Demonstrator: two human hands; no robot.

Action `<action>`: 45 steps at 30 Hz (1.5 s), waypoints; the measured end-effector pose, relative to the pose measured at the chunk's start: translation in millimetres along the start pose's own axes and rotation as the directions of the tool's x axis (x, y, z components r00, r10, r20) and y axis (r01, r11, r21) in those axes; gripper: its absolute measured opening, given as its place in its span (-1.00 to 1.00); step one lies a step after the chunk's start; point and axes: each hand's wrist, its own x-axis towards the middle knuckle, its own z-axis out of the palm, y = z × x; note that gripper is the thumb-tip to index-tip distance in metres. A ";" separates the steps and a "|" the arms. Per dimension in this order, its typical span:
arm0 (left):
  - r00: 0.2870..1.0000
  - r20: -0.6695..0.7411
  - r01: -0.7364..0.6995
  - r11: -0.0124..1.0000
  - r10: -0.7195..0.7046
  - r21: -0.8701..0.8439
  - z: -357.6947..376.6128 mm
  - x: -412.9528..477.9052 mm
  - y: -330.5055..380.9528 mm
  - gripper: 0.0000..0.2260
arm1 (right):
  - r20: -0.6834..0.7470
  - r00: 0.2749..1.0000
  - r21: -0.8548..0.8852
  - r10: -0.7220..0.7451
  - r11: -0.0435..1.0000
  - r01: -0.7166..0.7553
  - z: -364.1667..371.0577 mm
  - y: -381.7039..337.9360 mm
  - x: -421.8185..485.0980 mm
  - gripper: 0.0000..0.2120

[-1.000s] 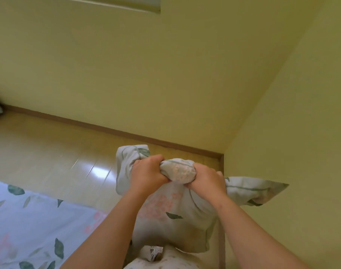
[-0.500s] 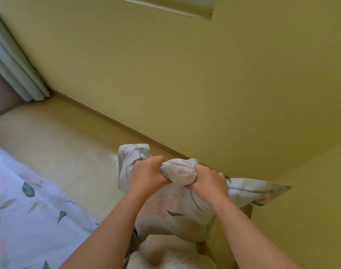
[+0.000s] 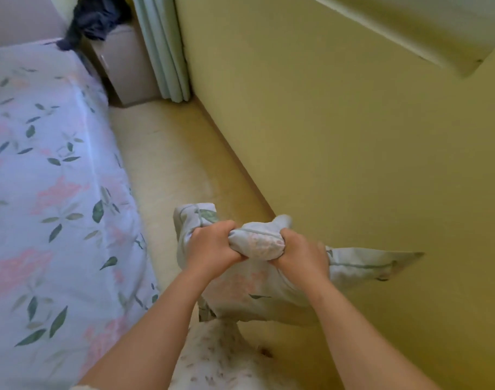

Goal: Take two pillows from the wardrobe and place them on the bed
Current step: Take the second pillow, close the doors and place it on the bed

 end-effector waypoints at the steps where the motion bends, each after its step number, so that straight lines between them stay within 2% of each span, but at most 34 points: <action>1: 1.000 -0.011 0.023 1.000 -0.023 -0.008 -3.2 5.8 -3.2 -0.64 | 0.013 0.999 0.009 -0.030 1.000 0.030 0.3 -2.7 11.7 -0.67; 12: 0.946 -0.247 0.223 0.974 -0.209 0.029 -67.1 120.4 -73.2 -0.71 | 0.140 0.952 0.060 -0.273 0.962 0.267 30.8 -89.9 176.2 -0.68; 24: 0.907 -0.316 0.310 0.949 -0.280 0.049 -151.1 270.5 -152.0 -0.67 | 0.152 0.915 0.025 -0.374 0.927 0.375 47.0 -202.7 345.0 -0.62; 28: 0.893 -0.331 0.333 0.942 -0.305 0.029 -167.5 322.3 -172.7 -0.76 | 0.172 0.905 0.025 -0.389 0.920 0.390 53.9 -226.4 404.4 -0.62; 34: 0.862 -0.357 0.385 0.923 -0.361 -0.004 -190.6 425.3 -198.7 -0.64 | 0.222 0.878 0.061 -0.425 0.905 0.422 64.5 -258.7 520.5 -0.63; 42: 0.788 -0.383 0.484 0.870 -0.482 -0.097 -234.6 557.3 -224.0 -0.63 | 0.303 0.795 0.057 -0.525 0.843 0.535 64.4 -314.5 675.7 -0.63; 45: 0.753 -0.390 0.522 0.842 -0.530 -0.135 -250.0 589.8 -239.9 -0.73 | 0.321 0.765 0.040 -0.559 0.814 0.579 69.3 -340.4 716.4 -0.63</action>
